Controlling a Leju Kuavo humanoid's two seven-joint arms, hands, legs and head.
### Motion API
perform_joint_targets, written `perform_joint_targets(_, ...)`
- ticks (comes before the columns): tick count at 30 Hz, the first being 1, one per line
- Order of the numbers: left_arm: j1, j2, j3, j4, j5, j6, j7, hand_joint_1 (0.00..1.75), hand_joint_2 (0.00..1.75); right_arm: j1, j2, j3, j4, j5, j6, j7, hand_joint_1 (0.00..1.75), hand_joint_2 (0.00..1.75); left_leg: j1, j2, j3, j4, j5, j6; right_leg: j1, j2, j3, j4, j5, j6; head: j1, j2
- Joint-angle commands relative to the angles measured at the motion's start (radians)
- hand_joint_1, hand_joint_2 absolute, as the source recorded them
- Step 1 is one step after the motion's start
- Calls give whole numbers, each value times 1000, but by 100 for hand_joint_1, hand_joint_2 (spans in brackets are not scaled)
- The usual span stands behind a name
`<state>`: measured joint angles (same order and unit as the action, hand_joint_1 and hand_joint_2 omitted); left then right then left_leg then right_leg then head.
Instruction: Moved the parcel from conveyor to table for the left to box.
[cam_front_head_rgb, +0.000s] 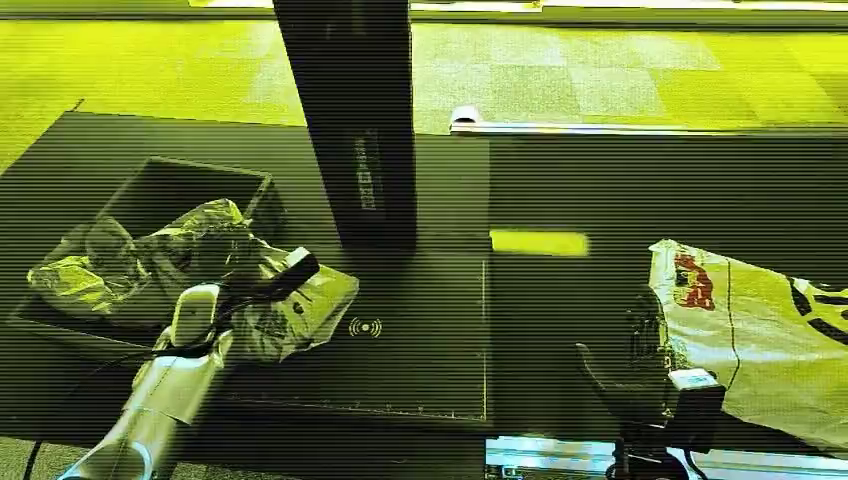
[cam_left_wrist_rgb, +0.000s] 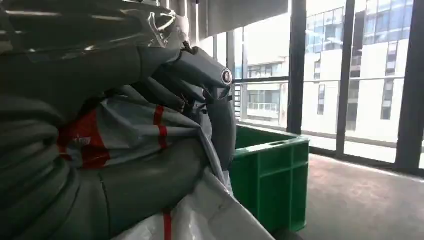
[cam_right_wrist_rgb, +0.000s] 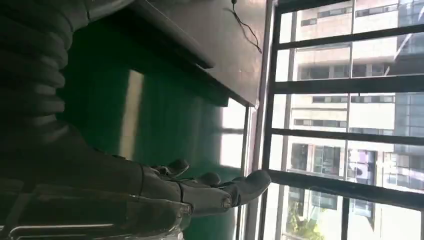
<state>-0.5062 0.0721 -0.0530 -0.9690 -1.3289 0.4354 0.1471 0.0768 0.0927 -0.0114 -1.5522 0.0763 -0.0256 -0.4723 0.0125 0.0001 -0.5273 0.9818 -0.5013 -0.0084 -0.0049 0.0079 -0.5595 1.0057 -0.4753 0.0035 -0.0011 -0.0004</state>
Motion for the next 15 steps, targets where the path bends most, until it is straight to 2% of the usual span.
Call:
perform_joint_targets(1,81,-41,-3,-162,139,149,-139,175,175,-6,14,-10,0,4,2,2,0,175,0,-2,-3,-1,1,1,0,-2,-2,-1,1,1,0,0)
perform_joint_targets(4,128,-64,6,-282,205,263,-251,175,175,-12,13,-6,10,7,9,-1,0,175,0,-1,-5,-1,1,1,0,-2,-3,-1,1,1,0,0)
perform_joint_targets(5,137,-79,31,-326,199,263,-290,175,175,-12,11,-4,11,7,10,-1,0,175,0,0,-4,0,1,1,0,-1,-3,-1,1,0,0,0)
perform_joint_targets(6,156,-136,118,-400,181,263,-396,175,175,-13,6,0,13,7,12,-3,0,175,0,0,-5,1,0,1,0,-1,-4,0,1,0,0,0)
perform_joint_targets(7,156,-144,134,-420,171,263,-414,175,175,-14,5,2,13,6,13,-3,0,175,0,0,-6,0,1,1,0,-1,-4,-1,1,0,0,0)
perform_joint_targets(8,78,-310,464,-623,75,263,-758,175,175,-15,-9,19,23,-3,28,-4,0,175,0,0,-6,1,0,1,0,-1,-5,0,1,0,0,0)
perform_joint_targets(9,16,-314,543,-579,91,263,-829,175,175,-17,-11,24,32,-5,29,-7,0,175,0,0,-6,1,0,1,0,-1,-5,0,0,0,0,0)
perform_joint_targets(10,-15,-302,569,-571,87,263,-845,175,175,-18,-11,26,38,-8,29,-9,0,175,2,-2,-11,5,0,0,2,-2,-8,2,1,0,0,0)
perform_joint_targets(13,-132,-218,648,-490,61,263,-845,175,175,-47,-21,45,75,-11,35,-17,0,175,1,0,-10,2,1,1,1,0,-8,1,2,0,2,0)
perform_joint_targets(15,-186,-181,685,-433,48,263,-845,175,175,-69,-27,52,86,-16,36,-19,0,175,1,6,-7,1,0,0,1,5,-6,1,2,-1,0,0)
